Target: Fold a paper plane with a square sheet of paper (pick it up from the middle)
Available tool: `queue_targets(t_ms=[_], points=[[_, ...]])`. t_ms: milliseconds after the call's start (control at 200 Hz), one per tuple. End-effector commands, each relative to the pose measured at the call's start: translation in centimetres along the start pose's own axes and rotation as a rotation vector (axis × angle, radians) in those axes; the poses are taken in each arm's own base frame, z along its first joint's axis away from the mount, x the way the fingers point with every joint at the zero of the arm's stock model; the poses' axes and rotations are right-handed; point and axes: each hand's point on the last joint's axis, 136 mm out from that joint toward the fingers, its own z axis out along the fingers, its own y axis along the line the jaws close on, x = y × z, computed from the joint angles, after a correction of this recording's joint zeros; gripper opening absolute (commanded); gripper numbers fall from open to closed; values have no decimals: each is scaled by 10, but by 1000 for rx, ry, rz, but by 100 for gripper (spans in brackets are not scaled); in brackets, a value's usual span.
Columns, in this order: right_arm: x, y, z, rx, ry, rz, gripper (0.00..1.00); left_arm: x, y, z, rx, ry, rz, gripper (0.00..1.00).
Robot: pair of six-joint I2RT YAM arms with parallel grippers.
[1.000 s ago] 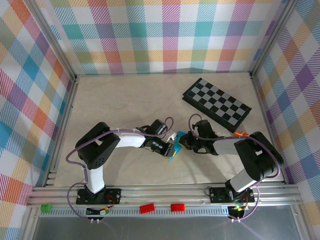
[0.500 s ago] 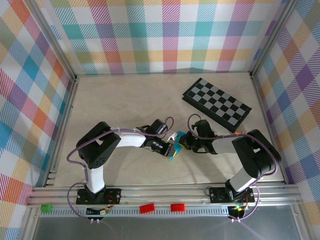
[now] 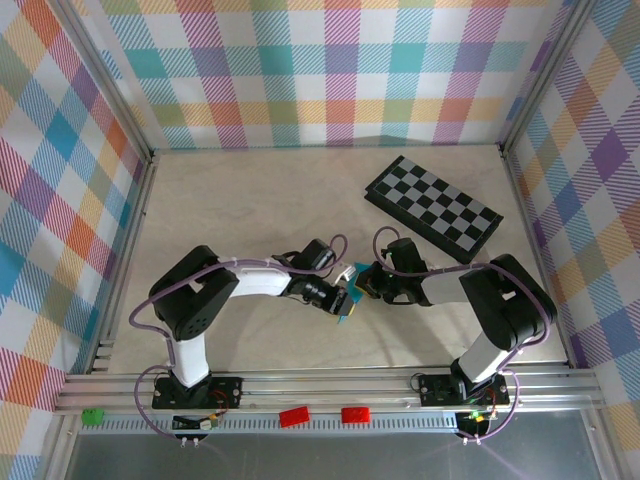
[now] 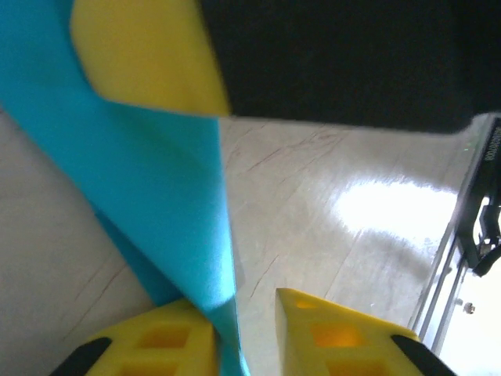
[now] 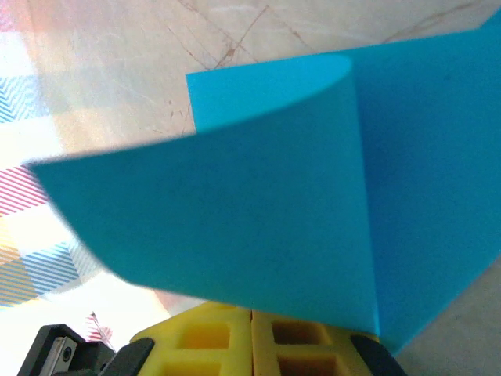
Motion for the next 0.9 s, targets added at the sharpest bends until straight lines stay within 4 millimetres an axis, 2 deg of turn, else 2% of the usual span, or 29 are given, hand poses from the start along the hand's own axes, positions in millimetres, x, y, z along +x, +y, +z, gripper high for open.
queue_targets(t_ms=[0, 130, 290, 375, 490, 585, 810, 895], points=[[15, -50, 0, 157, 18, 67, 7, 25, 18, -13, -97, 42, -102, 30], [16, -48, 0, 152, 24, 56, 7, 9, 15, -35, -92, -83, -168, 44], [15, -49, 1, 153, 24, 56, 7, -12, 5, -55, 88, -229, -293, 44], [16, -49, 1, 153, 25, 58, 7, -20, -6, -53, 195, -227, -314, 43], [16, -49, 0, 156, 26, 59, 7, -26, -11, -46, 257, -221, -328, 43], [16, -50, 0, 158, 22, 62, 7, -25, -7, -41, 259, -207, -337, 42], [17, -51, 0, 161, 23, 65, 7, -22, -9, -36, 264, -166, -328, 30], [17, -52, 0, 161, 22, 66, 7, -19, -10, -34, 266, -143, -325, 29]])
